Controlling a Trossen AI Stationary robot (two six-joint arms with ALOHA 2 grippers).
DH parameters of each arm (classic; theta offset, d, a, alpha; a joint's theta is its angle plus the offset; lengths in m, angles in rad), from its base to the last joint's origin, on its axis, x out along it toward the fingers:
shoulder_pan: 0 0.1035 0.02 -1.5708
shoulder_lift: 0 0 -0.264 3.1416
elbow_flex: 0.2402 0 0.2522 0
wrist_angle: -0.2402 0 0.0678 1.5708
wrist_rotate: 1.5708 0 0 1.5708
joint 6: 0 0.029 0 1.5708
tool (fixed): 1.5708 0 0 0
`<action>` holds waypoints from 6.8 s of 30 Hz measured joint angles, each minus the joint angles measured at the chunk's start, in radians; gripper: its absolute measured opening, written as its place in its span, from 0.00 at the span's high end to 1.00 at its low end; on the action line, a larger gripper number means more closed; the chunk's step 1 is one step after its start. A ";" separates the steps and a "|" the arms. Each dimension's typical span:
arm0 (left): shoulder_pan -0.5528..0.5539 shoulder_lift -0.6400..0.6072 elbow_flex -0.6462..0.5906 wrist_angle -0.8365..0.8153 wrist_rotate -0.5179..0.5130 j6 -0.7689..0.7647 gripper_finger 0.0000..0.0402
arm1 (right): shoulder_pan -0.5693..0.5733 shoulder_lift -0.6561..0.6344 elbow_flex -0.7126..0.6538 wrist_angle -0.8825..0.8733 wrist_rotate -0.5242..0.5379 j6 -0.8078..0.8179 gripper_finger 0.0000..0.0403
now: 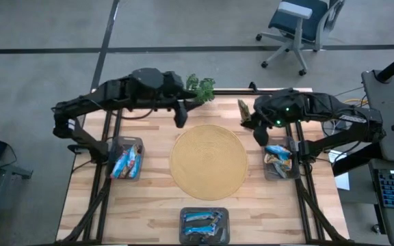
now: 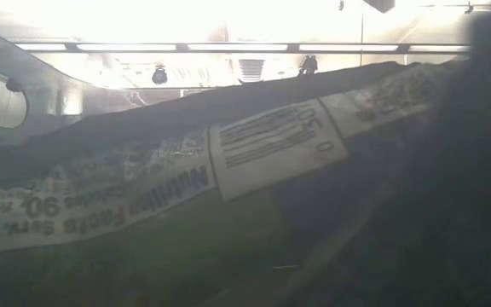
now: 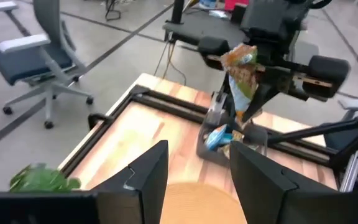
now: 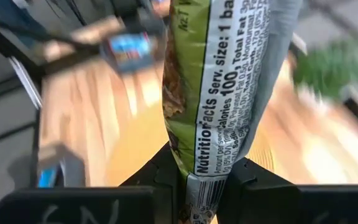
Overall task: Pick and place Granola Bars by type
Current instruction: Put the yellow granola bar into the top right bin, then return to Home Position
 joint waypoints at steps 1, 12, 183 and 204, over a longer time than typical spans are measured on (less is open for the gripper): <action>0.000 -0.008 0.000 -0.019 -0.007 -0.004 0.62 | 0.000 -0.004 0.000 -0.044 0.000 0.019 0.87; 0.000 -0.041 0.000 -0.112 -0.038 -0.007 0.62 | 0.009 -0.035 -0.009 -0.439 -0.023 0.109 0.87; -0.060 -0.977 -1.337 0.792 0.148 0.182 1.00 | 0.019 -0.723 -0.853 0.771 -0.134 -0.220 0.98; -0.059 -1.055 -1.584 1.009 0.226 0.215 1.00 | 0.019 -0.986 -1.127 0.784 -0.150 -0.207 0.98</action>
